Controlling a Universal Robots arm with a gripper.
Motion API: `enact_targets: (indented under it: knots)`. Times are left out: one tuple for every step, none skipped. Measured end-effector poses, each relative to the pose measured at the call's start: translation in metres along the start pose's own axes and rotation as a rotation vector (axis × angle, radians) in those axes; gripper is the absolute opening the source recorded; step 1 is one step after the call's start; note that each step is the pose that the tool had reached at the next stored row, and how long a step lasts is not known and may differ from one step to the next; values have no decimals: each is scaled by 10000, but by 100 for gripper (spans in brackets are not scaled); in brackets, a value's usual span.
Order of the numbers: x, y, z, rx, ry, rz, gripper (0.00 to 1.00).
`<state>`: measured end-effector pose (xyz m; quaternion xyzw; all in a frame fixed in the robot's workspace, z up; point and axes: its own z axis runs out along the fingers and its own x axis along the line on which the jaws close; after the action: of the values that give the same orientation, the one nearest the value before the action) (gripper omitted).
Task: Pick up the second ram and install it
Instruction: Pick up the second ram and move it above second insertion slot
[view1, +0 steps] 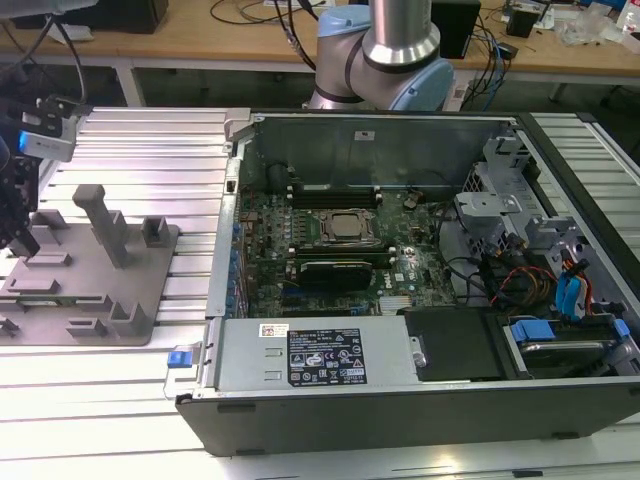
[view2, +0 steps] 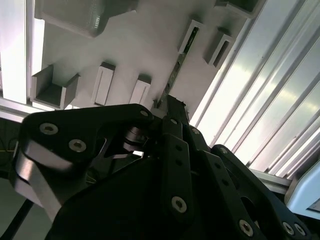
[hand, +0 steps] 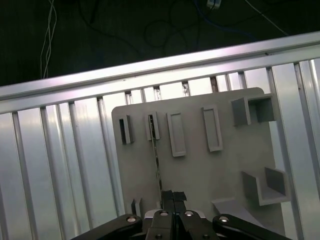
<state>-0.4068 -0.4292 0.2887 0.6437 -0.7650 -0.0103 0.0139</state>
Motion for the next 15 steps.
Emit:
enact_targets:
  knots:
    - [8, 2, 6, 0, 0, -14, 8]
    - [22, 3, 17, 1, 1, -35, 8]
    - [36, 8, 43, 1, 1, -58, 8]
    - [40, 12, 56, -1, 3, -68, 8]
    - [44, 18, 76, 0, 4, -82, 8]
    - [46, 21, 90, 1, 3, -90, 8]
    - [47, 22, 102, 2, 2, -95, 8]
    - [49, 25, 122, 0, 3, -106, 8]
    - [49, 27, 141, 1, 4, -115, 8]
    - [50, 30, 161, 1, 4, -122, 8]
    - [50, 31, 176, 1, 5, -127, 8]
    - [50, 33, 186, 1, 4, -130, 8]
    - [50, 34, 194, 1, 5, -132, 8]
    - [51, 40, 204, 1, 5, -136, 8]
    - [51, 41, 205, 0, 5, -138, 8]
